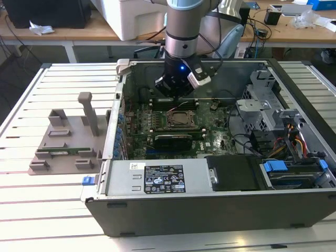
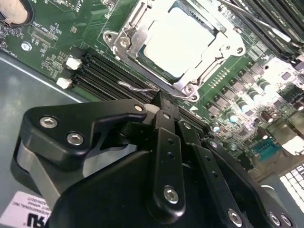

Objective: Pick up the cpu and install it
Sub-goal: 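Install the first cpu locking lever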

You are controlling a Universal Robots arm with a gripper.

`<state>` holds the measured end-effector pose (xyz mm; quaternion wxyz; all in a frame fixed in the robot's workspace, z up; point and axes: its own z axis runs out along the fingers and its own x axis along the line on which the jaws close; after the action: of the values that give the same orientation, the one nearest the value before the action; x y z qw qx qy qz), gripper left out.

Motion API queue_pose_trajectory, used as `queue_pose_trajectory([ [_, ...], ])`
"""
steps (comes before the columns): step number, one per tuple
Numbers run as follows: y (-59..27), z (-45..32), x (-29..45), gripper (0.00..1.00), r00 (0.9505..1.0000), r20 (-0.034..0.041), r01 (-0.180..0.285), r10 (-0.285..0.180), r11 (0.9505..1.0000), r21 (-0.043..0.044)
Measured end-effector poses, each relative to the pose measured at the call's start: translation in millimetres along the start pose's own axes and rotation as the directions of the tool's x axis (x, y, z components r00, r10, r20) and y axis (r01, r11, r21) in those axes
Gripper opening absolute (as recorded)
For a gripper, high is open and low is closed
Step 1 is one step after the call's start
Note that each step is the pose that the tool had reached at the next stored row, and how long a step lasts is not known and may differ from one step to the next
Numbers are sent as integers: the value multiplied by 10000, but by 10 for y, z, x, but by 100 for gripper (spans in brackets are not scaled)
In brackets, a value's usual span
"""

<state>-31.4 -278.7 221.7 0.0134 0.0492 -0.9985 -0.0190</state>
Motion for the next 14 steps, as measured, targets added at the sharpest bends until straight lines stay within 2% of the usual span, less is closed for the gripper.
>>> queue_pose_trajectory([
  [14, -22, 94, -181, 11, 10000, -25, -1, 1, 10000, -2],
])
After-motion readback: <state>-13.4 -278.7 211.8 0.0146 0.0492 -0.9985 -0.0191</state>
